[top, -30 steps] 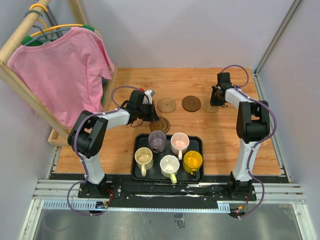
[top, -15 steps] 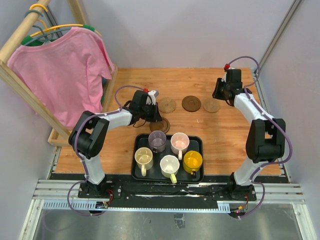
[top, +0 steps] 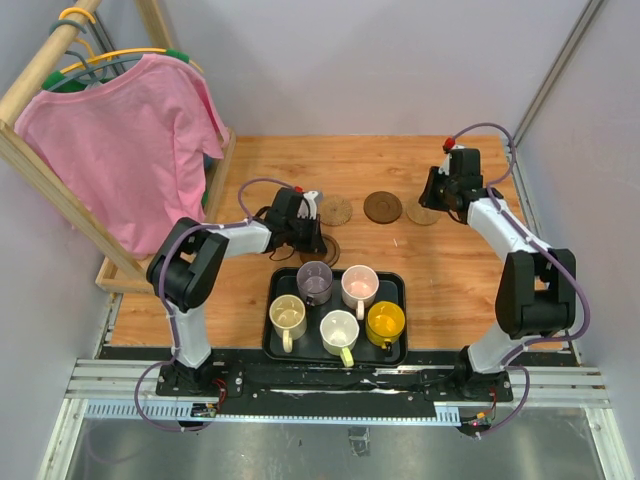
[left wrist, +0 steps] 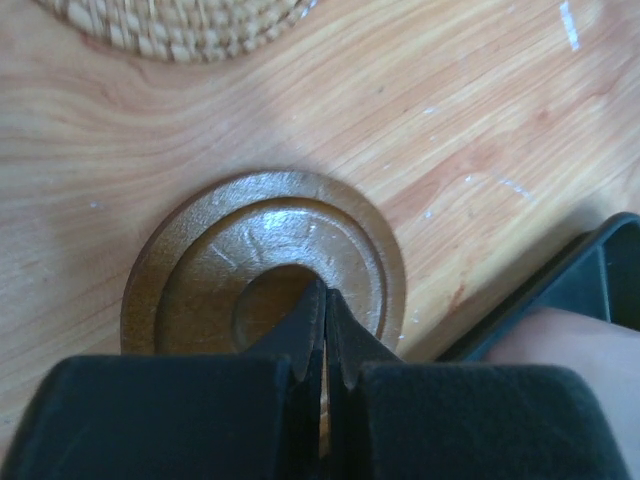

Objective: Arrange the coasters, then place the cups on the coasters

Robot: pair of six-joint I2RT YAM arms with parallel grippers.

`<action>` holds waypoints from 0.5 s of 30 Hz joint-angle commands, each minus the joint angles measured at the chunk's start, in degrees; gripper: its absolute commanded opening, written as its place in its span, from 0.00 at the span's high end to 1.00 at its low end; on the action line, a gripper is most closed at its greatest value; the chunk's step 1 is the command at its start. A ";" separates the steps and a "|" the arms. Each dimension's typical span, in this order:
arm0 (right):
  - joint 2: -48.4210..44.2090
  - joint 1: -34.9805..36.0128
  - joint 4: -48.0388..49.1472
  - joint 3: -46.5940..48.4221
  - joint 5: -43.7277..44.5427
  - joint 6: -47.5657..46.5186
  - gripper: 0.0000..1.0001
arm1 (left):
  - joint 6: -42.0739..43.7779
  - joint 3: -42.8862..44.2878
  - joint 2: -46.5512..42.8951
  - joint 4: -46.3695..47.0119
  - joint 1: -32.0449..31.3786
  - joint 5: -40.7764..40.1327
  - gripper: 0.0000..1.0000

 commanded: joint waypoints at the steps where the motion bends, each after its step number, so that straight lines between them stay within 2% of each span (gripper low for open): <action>1: -3.51 1.36 1.27 -0.84 -1.99 0.60 0.75 | -0.48 -0.36 2.83 -1.25 -0.65 -1.03 0.99; 11: -6.24 2.12 1.38 -2.59 -4.11 0.82 0.71 | -3.82 -5.71 1.33 -3.25 0.06 -11.44 0.99; 15: -6.84 2.32 1.27 -2.91 -4.66 1.08 0.70 | -6.74 -8.89 -0.50 -2.82 2.40 -12.64 0.99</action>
